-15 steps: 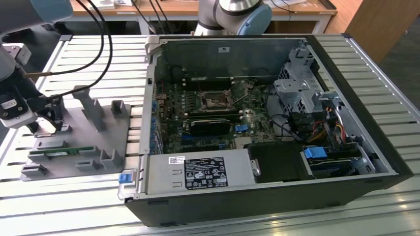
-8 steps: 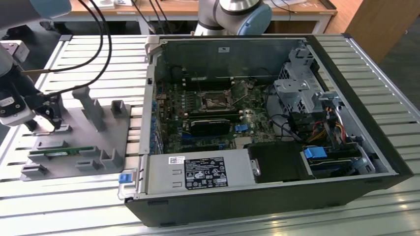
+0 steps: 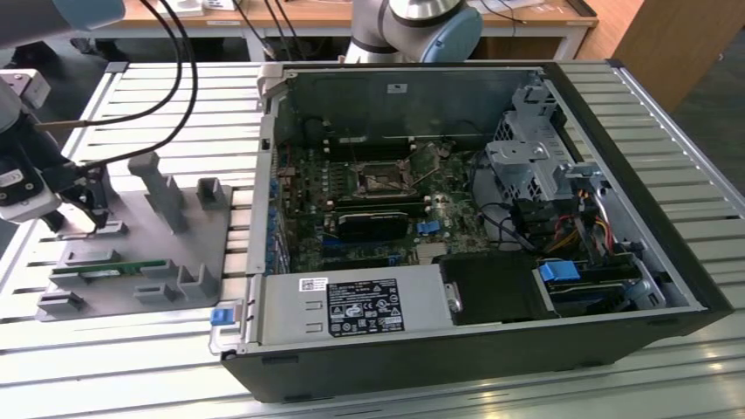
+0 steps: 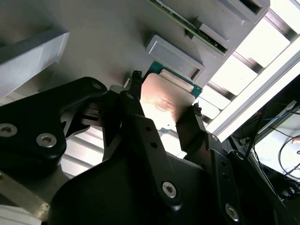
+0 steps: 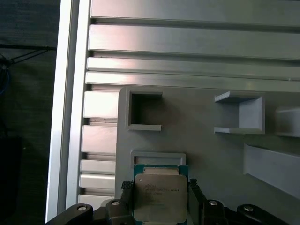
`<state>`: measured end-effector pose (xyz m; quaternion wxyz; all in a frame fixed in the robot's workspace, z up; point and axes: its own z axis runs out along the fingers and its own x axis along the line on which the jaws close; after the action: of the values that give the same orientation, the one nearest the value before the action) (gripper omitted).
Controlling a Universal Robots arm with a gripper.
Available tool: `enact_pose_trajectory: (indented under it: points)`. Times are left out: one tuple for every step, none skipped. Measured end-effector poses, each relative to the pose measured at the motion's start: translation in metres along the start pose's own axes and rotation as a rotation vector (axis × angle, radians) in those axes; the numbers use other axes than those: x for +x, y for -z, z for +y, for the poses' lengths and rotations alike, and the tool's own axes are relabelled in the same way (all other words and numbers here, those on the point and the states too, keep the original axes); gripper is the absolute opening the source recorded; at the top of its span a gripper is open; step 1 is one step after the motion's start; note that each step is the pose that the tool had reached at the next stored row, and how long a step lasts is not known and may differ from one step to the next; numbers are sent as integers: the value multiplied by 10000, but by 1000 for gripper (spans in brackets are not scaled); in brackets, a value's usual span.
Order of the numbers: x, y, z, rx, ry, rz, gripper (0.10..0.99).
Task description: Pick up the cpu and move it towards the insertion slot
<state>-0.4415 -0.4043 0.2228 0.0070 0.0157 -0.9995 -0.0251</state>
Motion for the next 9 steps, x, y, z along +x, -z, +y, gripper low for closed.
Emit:
enact_pose_trajectory:
  points:
    - [0,3,0,0,0,1,545]
    - [0,5,0,0,0,0,545]
    - [0,9,0,0,0,1,545]
    - [0,13,1,1,0,1,545]
    - [0,16,1,1,0,1,545]
    - [0,18,1,0,0,1,545]
    - [0,20,1,0,0,0,545]
    - [0,23,1,0,0,1,545]
    - [0,26,1,0,0,1,545]
